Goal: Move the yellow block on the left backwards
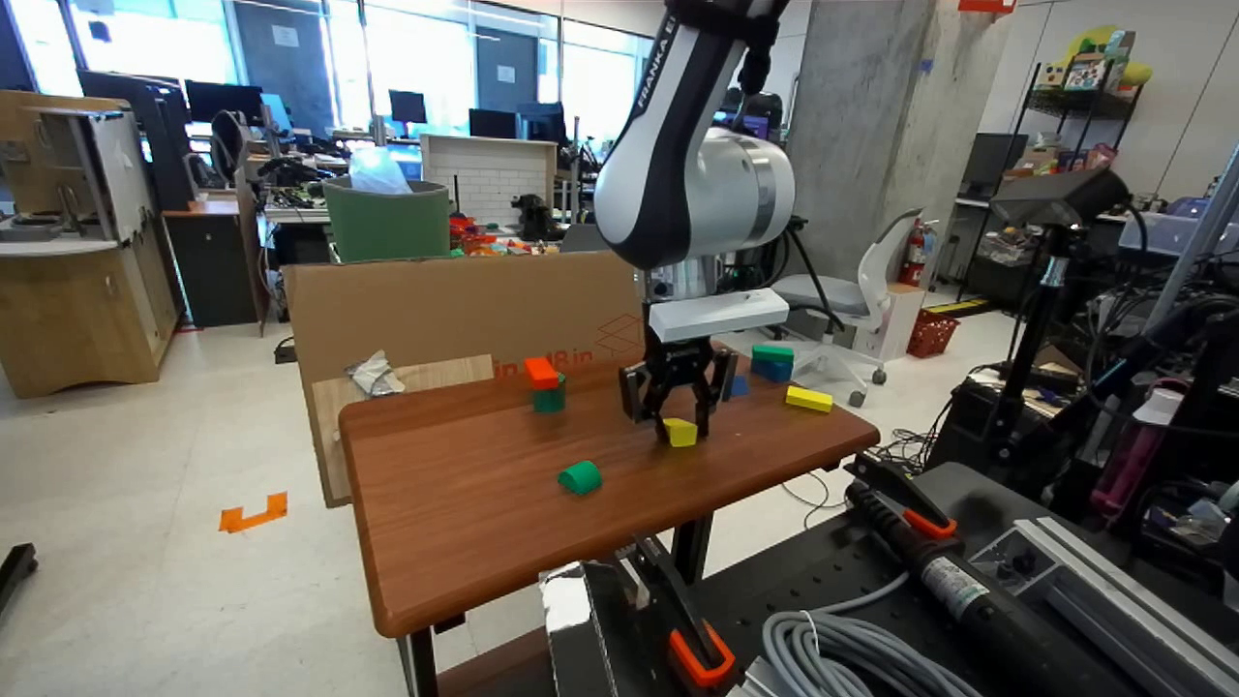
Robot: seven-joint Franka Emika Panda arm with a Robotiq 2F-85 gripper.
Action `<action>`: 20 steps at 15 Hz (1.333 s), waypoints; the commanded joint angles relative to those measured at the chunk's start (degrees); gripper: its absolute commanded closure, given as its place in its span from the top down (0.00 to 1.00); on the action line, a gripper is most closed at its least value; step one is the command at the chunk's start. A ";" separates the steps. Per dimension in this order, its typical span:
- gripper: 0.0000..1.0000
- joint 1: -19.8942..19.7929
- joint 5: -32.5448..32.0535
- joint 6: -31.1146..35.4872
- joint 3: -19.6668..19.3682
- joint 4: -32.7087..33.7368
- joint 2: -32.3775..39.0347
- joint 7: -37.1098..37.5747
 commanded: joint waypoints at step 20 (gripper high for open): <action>0.10 -4.67 2.98 -13.53 1.82 14.82 -2.61 -5.33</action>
